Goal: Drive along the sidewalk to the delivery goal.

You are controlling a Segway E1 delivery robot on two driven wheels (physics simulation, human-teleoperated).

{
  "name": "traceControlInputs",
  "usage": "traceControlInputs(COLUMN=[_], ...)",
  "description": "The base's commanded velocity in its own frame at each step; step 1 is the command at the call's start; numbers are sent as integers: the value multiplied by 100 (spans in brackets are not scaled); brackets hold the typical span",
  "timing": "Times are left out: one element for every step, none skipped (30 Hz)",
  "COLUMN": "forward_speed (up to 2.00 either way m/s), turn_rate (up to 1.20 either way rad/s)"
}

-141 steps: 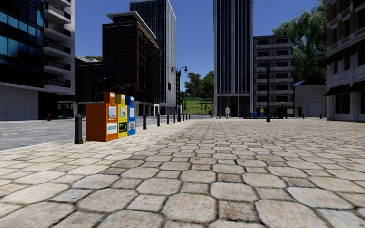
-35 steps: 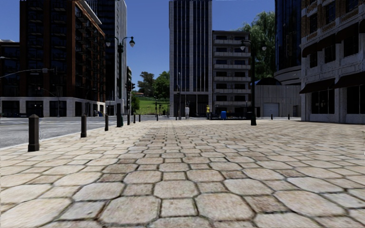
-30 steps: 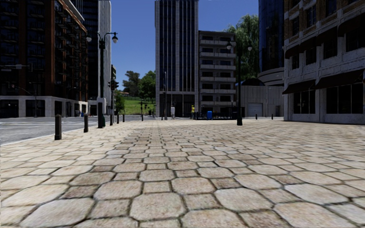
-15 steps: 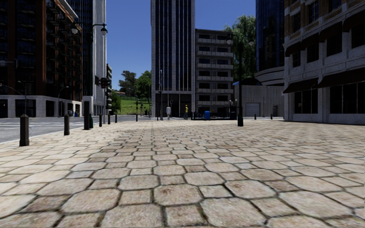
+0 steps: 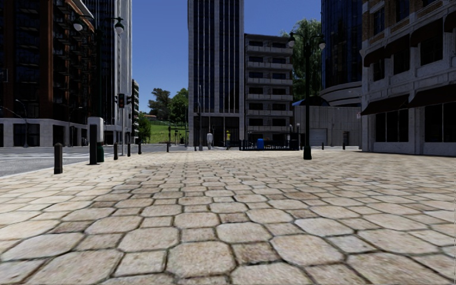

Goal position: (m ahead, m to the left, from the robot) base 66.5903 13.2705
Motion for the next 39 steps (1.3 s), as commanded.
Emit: traceControlInputs(forward_speed=[200,200,200,200,200,200,200,200,200,200,200,200,200,200,200,200,200,200,200,200,200,200,200,200,200,200,200,200,200,200,200,200,200,200,200,200,200,200,200], turn_rate=[0,0,0,0,0,0,0,0,0,0,0,0,0,0,0,0,0,0,0,0,0,0,0,0,0,0,0,0,0,0,0,0,0,0,0,0,0,0,0])
